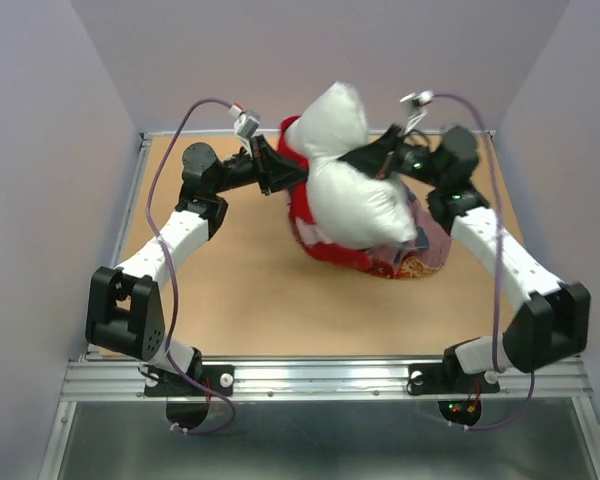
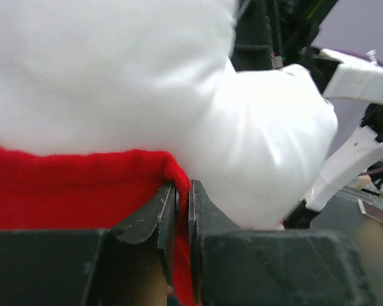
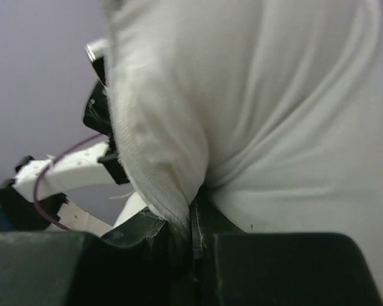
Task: Put the pillow into the pillowcase
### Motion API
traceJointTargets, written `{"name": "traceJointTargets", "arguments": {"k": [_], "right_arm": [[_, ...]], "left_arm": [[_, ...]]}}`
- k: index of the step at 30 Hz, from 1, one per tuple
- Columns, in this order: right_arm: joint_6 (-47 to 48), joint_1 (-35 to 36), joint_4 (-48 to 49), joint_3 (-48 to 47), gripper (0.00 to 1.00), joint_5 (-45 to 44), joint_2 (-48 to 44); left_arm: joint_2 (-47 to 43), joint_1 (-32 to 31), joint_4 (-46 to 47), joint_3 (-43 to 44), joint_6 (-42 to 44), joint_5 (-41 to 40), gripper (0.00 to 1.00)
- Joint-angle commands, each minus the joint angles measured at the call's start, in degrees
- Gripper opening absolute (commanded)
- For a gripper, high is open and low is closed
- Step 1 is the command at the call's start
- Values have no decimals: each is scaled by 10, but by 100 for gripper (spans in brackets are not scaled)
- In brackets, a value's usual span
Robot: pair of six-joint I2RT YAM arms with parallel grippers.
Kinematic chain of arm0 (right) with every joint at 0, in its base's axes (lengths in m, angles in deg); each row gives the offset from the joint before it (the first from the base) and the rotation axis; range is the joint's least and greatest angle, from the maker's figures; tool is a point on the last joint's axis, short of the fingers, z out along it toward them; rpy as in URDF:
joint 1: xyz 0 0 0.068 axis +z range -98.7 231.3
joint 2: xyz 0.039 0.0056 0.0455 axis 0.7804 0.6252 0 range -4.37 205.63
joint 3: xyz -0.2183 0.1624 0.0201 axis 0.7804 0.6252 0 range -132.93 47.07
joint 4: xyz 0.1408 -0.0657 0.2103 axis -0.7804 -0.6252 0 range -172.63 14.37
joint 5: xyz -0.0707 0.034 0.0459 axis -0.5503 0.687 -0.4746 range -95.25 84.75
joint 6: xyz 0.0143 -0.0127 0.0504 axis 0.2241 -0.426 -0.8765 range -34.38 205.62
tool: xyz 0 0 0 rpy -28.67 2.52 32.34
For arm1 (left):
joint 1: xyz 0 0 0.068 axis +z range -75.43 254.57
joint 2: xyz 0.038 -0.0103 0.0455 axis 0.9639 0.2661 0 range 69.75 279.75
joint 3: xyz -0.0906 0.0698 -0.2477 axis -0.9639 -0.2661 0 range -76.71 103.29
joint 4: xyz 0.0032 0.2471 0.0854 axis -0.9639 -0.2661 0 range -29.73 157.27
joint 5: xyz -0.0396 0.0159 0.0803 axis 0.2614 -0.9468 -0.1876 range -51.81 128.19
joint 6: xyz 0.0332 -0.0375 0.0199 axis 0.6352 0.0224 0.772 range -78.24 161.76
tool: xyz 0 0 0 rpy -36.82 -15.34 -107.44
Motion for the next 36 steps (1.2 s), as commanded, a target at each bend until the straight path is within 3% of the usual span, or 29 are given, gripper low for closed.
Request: {"name": "traceJointTargets", "arguments": {"k": [1, 2, 7, 8, 11, 12, 13, 18, 21, 22, 25, 29, 36], "right_arm": [[139, 84, -68, 92, 0, -3, 53], [146, 118, -68, 105, 1, -5, 67], [181, 208, -85, 60, 1, -36, 181], [193, 229, -103, 22, 1, -68, 222], [229, 250, -174, -37, 6, -130, 296], [232, 252, -189, -72, 13, -136, 312], [236, 253, -217, -90, 32, -139, 322], [305, 252, -296, -129, 66, -151, 271], [338, 252, -325, -135, 75, -165, 198], [359, 253, -327, -136, 76, -169, 180], [393, 252, -332, -135, 75, -201, 126], [457, 252, -334, -133, 72, -327, 95], [559, 212, -344, -157, 62, -518, 184]], "left_arm": [[-58, 61, -172, -79, 102, 34, 0], [-65, 72, -273, -82, 132, 6, 0], [-42, 127, -596, -7, 321, -83, 0], [-37, 136, -680, 9, 344, -142, 0], [-29, 175, -754, 31, 385, -211, 6], [-31, 188, -757, 30, 382, -219, 9], [-35, 204, -756, 26, 376, -232, 20], [-29, 241, -779, 71, 406, -228, 40], [-28, 241, -781, 84, 429, -227, 48], [-24, 241, -782, 85, 434, -235, 57], [-18, 245, -799, 90, 440, -236, 57], [-50, 245, -764, 81, 423, -246, 60], [-88, 245, -704, 80, 405, -305, 62]]}}
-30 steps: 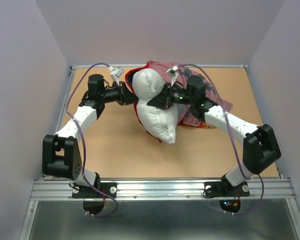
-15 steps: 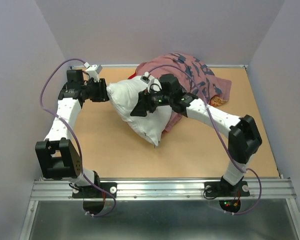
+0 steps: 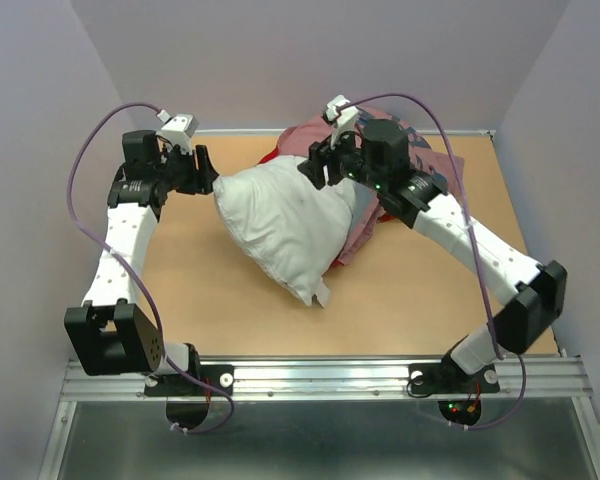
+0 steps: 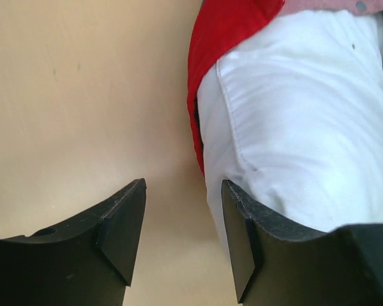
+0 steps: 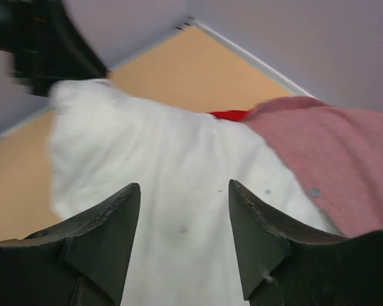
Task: Put the pillow into the pillowcase
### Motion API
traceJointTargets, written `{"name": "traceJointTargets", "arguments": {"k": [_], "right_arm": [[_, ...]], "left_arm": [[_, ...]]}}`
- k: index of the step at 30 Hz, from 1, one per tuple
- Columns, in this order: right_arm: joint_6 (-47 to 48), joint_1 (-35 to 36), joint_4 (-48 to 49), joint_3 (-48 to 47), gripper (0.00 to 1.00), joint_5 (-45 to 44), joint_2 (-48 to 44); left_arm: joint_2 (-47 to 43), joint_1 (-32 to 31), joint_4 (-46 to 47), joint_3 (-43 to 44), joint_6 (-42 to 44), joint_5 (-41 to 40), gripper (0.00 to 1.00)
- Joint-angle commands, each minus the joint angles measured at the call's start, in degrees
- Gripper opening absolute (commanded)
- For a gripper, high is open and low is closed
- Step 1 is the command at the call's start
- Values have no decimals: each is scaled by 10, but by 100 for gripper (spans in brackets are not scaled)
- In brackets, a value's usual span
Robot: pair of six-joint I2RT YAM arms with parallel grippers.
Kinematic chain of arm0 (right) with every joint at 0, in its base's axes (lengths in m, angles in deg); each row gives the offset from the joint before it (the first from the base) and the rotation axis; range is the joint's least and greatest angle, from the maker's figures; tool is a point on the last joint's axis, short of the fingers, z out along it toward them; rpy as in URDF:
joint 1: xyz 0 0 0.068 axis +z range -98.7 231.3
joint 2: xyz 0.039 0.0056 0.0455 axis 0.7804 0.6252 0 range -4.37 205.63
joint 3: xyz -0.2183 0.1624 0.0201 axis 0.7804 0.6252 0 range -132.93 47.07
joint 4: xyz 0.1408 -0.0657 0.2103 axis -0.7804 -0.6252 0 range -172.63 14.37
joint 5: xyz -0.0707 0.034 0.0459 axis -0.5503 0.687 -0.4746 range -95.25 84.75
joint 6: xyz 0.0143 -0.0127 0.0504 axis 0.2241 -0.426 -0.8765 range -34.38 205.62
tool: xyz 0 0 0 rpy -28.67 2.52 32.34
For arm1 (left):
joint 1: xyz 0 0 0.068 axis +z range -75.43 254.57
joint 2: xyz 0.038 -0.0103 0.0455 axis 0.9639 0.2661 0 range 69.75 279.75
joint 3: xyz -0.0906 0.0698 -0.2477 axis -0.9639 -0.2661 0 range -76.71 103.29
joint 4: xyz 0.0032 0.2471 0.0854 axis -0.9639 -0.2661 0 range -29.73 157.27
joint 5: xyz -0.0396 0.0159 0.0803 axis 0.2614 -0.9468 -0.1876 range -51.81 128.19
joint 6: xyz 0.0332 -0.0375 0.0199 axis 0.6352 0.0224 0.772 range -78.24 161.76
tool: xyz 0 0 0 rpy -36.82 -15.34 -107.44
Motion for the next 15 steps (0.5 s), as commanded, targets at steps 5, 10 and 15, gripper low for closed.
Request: {"name": "traceJointTargets", "arguments": {"k": [5, 10, 15], "right_arm": [[148, -72, -26, -51, 64, -209, 159], [183, -98, -35, -73, 68, -231, 191], [204, -102, -48, -88, 65, -207, 220]], "left_arm": [[-40, 25, 53, 11, -23, -53, 66], [-30, 13, -5, 22, 37, 81, 69], [-17, -105, -20, -14, 130, 58, 70]]}}
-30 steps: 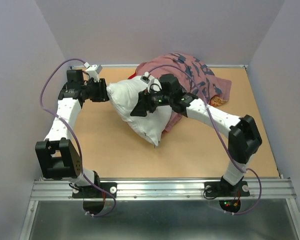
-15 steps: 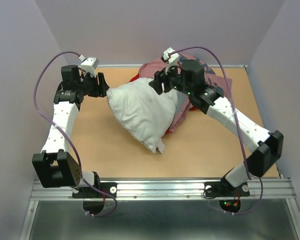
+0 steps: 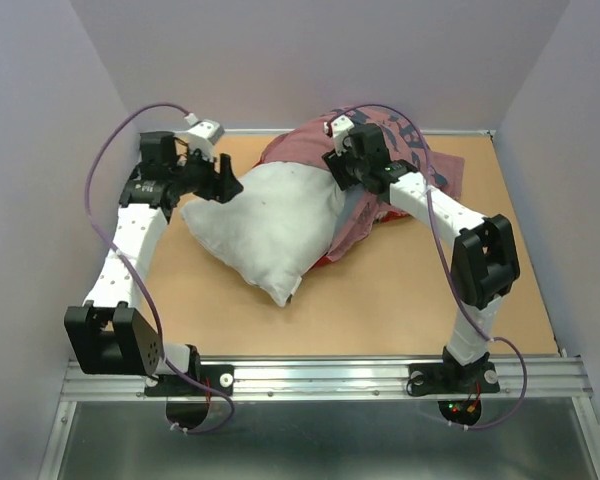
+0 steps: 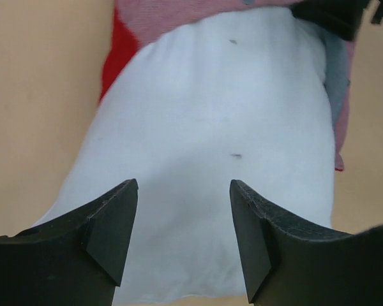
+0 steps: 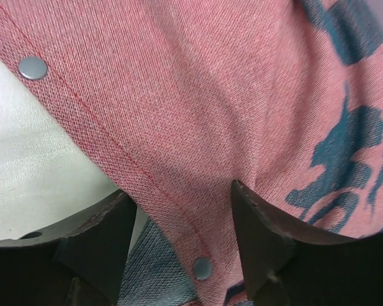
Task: Put the pillow into the pillowcase
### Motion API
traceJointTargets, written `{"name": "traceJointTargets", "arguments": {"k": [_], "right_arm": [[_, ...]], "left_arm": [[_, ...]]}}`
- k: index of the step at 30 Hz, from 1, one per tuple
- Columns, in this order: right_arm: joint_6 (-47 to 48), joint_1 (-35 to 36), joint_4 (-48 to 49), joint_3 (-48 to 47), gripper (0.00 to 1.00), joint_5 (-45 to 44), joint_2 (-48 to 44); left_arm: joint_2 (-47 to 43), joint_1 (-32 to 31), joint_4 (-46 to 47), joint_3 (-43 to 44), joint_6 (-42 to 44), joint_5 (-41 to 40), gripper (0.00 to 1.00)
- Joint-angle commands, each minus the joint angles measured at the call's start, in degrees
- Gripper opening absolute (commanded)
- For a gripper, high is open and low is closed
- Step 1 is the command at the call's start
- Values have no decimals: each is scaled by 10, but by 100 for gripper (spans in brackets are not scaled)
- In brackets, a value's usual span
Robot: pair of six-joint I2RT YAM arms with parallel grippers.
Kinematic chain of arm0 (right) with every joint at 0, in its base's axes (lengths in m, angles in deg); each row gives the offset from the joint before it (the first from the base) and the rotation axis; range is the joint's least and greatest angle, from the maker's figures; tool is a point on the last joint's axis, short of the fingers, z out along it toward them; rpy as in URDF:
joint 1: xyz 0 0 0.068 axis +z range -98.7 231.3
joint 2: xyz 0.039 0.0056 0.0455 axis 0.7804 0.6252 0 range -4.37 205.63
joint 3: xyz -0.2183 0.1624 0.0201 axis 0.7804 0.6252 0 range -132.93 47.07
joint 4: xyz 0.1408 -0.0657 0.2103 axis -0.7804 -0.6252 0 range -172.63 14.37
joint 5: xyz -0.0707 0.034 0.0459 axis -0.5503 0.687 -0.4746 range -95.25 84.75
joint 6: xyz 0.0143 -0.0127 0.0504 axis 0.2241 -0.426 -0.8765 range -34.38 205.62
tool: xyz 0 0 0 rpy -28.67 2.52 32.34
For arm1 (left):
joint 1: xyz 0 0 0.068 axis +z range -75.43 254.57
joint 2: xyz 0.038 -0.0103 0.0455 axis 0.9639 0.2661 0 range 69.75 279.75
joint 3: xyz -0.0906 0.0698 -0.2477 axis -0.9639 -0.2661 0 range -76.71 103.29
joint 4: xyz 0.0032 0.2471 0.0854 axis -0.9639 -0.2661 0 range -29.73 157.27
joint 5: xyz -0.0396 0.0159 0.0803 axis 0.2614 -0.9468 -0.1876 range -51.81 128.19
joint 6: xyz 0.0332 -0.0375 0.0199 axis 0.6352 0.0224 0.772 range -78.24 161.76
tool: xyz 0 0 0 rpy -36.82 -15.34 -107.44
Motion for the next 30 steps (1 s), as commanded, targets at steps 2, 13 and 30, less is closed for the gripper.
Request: {"name": "traceJointTargets", "arguments": {"k": [2, 13, 30], "right_arm": [[34, 1, -1, -64, 63, -8, 9], [83, -5, -40, -98, 60, -16, 42], [-228, 140, -205, -311, 0, 737, 39]], "left_arm": [[16, -83, 9, -38, 73, -9, 70], [103, -108, 43, -44, 63, -61, 65], [170, -118, 332, -60, -210, 160, 0]]}}
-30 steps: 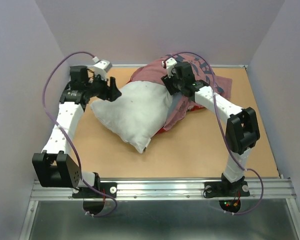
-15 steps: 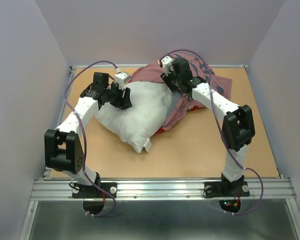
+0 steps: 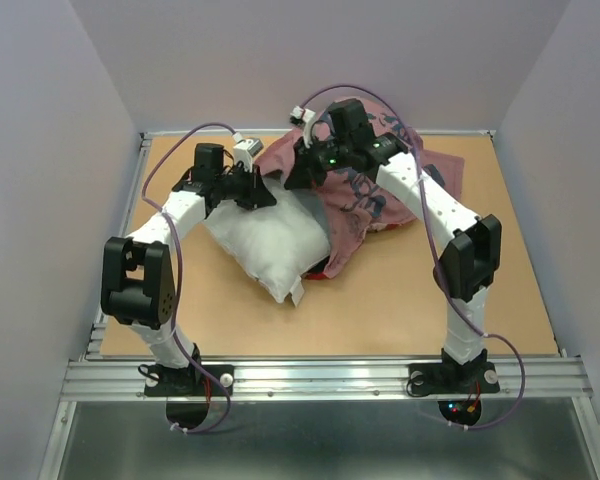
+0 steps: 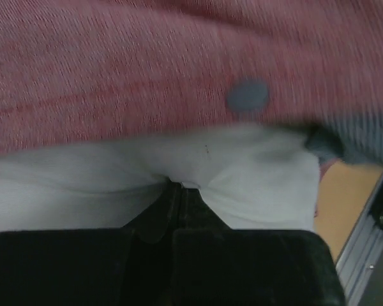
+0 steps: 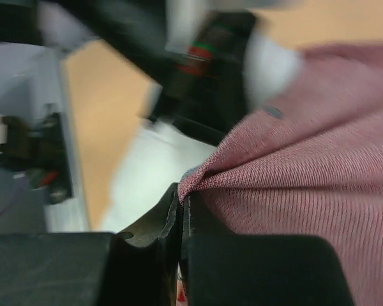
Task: Put the pillow into the pillowcase
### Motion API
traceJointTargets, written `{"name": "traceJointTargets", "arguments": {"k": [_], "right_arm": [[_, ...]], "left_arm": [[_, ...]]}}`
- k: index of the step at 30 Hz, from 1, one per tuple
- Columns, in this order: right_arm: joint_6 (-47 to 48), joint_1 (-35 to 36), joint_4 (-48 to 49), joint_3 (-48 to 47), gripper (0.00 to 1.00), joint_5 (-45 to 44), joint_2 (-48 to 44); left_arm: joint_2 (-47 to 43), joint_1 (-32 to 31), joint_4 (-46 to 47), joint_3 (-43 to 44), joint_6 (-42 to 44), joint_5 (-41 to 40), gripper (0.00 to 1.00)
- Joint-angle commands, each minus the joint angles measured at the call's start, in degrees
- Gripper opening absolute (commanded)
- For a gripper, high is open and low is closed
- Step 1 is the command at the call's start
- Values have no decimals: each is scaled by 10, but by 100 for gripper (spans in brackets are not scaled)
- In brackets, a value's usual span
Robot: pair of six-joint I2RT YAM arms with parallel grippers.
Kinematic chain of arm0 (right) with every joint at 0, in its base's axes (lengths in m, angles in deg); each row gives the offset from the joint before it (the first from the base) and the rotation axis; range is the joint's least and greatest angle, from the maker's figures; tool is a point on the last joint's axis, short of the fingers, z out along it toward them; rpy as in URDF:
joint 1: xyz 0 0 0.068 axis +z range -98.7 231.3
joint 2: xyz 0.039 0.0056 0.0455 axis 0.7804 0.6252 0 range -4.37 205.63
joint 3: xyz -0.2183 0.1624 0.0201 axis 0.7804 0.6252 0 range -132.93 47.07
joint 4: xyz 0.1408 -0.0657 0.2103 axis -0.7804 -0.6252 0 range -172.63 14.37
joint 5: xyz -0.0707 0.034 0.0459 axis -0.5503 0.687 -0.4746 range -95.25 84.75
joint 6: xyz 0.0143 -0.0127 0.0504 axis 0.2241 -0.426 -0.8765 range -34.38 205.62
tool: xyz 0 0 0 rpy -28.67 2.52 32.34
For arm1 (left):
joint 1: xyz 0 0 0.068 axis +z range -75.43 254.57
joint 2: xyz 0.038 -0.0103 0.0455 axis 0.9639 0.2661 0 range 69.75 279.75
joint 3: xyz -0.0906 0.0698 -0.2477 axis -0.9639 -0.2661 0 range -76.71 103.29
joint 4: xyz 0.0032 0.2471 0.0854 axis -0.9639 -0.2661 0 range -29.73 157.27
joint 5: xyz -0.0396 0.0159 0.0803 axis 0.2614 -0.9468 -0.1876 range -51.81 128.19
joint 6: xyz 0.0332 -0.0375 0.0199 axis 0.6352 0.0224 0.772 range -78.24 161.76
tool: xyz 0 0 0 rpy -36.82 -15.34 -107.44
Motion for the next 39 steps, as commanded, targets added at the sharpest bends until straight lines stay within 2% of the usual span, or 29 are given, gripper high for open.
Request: {"name": "traceJointTargets", "arguments": {"k": [1, 4, 7, 9, 12, 13, 15, 18, 19, 20, 21, 22, 24, 26, 29, 30, 31, 34, 35, 36, 37, 38, 39], "right_arm": [[-150, 111, 18, -91, 0, 254, -16], [-154, 85, 22, -87, 1, 232, 0], [-162, 14, 28, -18, 1, 214, 20], [-152, -25, 29, 27, 1, 169, 18], [-124, -34, 29, 58, 1, 127, 10], [-122, -34, 32, 61, 1, 123, 13], [-146, -32, 41, 35, 1, 132, 34], [-163, -4, 51, -77, 1, 133, 58], [-170, 10, 52, -133, 1, 139, 69], [-173, 47, 51, -148, 1, 147, 71], [-172, 68, 50, -157, 1, 156, 71], [-169, 88, 51, -157, 1, 170, 57], [-155, 136, 52, -135, 1, 178, 39], [-155, 155, 57, -96, 1, 172, 2], [-139, 155, 84, -2, 1, 113, -75], [-128, 153, 93, 86, 1, 78, -94], [-121, 149, 121, 127, 1, 12, -110], [-107, 114, 145, 221, 1, -42, -130], [-107, 106, 148, 226, 1, -50, -126], [-108, 88, 148, 226, 4, -52, -117], [-111, 78, 148, 226, 12, -48, -114], [-125, 70, 145, 220, 43, -49, -112], [-132, 49, 142, 216, 60, -48, -114]], "left_arm": [[-27, -18, 185, -19, -152, 98, 0], [-60, -19, 264, -44, -230, 98, 0], [-108, -19, 309, -102, -277, 97, 0], [-121, -20, 318, -126, -286, 96, 0], [-142, -20, 339, -188, -317, 81, 0], [-145, -21, 372, -205, -333, 75, 0], [-141, -22, 456, -256, -404, 72, 0], [-122, -24, 580, -309, -510, 58, 0], [-108, -24, 606, -320, -533, 48, 0], [-98, -24, 670, -323, -557, 44, 0], [-88, -24, 671, -325, -587, 39, 0], [-75, -24, 745, -323, -644, 35, 0], [-40, -24, 843, -309, -695, 20, 0], [-20, -19, 881, -277, -735, 6, 0], [-6, -5, 891, -242, -736, 9, 0], [-1, 10, 892, -241, -735, 10, 0], [2, 18, 890, -245, -734, 11, 0], [14, 42, 863, -275, -713, 12, 0], [14, 44, 852, -292, -703, 6, 0], [11, 44, 830, -301, -685, 2, 0], [9, 40, 819, -309, -677, -5, 0], [5, 40, 810, -320, -670, -5, 0], [-2, 40, 802, -320, -663, 1, 7]]}}
